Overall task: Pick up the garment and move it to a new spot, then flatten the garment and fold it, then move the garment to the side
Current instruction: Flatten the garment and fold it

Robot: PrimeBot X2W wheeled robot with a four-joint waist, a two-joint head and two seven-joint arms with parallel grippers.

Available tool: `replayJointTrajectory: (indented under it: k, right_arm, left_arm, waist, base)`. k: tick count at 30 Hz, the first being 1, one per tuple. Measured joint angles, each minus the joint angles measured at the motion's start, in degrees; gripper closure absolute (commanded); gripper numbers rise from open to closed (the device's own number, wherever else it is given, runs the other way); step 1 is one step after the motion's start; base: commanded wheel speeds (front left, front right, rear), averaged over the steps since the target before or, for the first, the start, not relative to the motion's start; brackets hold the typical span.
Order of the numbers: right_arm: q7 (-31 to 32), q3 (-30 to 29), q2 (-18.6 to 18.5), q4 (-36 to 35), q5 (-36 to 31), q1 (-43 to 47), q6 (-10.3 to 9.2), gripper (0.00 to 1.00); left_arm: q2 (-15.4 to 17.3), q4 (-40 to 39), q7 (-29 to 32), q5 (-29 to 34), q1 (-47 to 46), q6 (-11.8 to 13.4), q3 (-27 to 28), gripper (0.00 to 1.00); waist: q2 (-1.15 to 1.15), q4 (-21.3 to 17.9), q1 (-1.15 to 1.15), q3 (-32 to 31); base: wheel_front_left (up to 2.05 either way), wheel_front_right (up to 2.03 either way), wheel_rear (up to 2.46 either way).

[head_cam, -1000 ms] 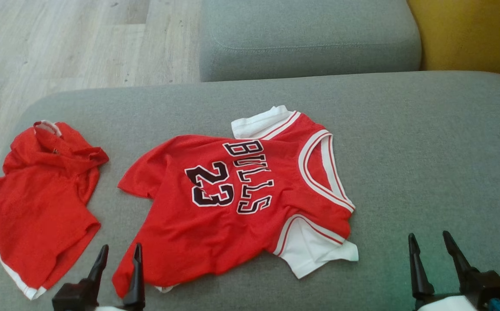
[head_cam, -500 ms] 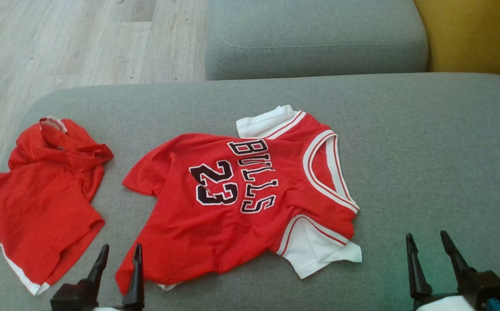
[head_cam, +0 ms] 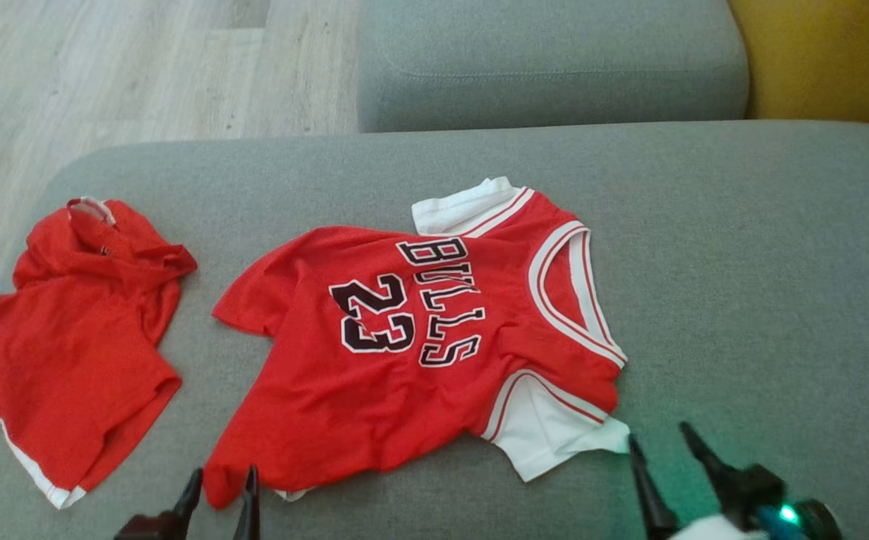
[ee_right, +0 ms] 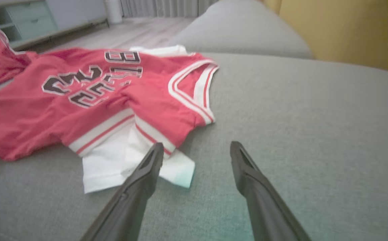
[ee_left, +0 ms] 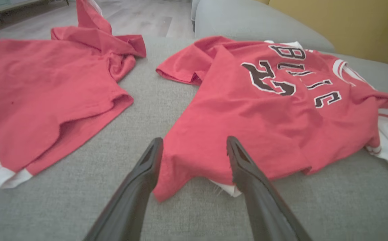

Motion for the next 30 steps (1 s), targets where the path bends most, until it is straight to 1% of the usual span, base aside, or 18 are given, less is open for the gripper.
replayJointTrajectory:
  k: [3,7,13,17,24,30]
  right_arm:
    - [3.9,1.4,0.0,2.2,-1.5,-2.7,0.0,0.0]
    - [7.0,1.9,-0.1,4.1,-1.9,-5.5,0.0,0.0]
    - [11.7,2.2,-0.1,7.1,-3.5,-5.9,0.0,0.0]
    - [12.4,1.8,-0.1,7.9,-4.0,-6.2,0.0,0.0]
    - [13.4,0.8,-0.1,8.6,-4.0,-9.4,0.0,0.0]
    - [14.9,1.7,-0.1,9.8,-4.4,-10.0,0.0,0.0]
  left_arm:
    - [0.0,1.2,0.2,0.0,-0.5,0.0,-0.3,0.0]
    - [0.0,1.6,0.6,-0.1,-1.1,0.4,-1.4,0.0]
    - [0.0,1.8,0.6,-0.5,-2.2,0.4,-2.0,0.0]
    - [0.0,1.9,1.5,-1.1,-2.7,0.4,-2.8,0.0]
    - [0.0,1.9,3.9,-1.4,-2.9,-0.1,-3.6,0.0]
    - [0.1,1.5,4.9,-1.7,-3.0,-0.1,-4.0,0.0]
  waist:
    - [0.0,0.5,0.0,0.4]
    - [0.0,1.2,0.0,1.1]
    - [0.0,2.2,0.0,1.7]
    - [0.0,2.5,0.0,2.2]
    - [0.0,2.6,0.0,3.0]
    - [0.0,2.7,0.0,3.8]
  base:
    - [0.0,0.0,0.0]
    - [0.0,0.0,0.0]
    - [0.0,0.0,0.0]
    - [0.0,0.0,0.0]
    - [0.0,0.0,0.0]
    - [0.0,0.0,0.0]
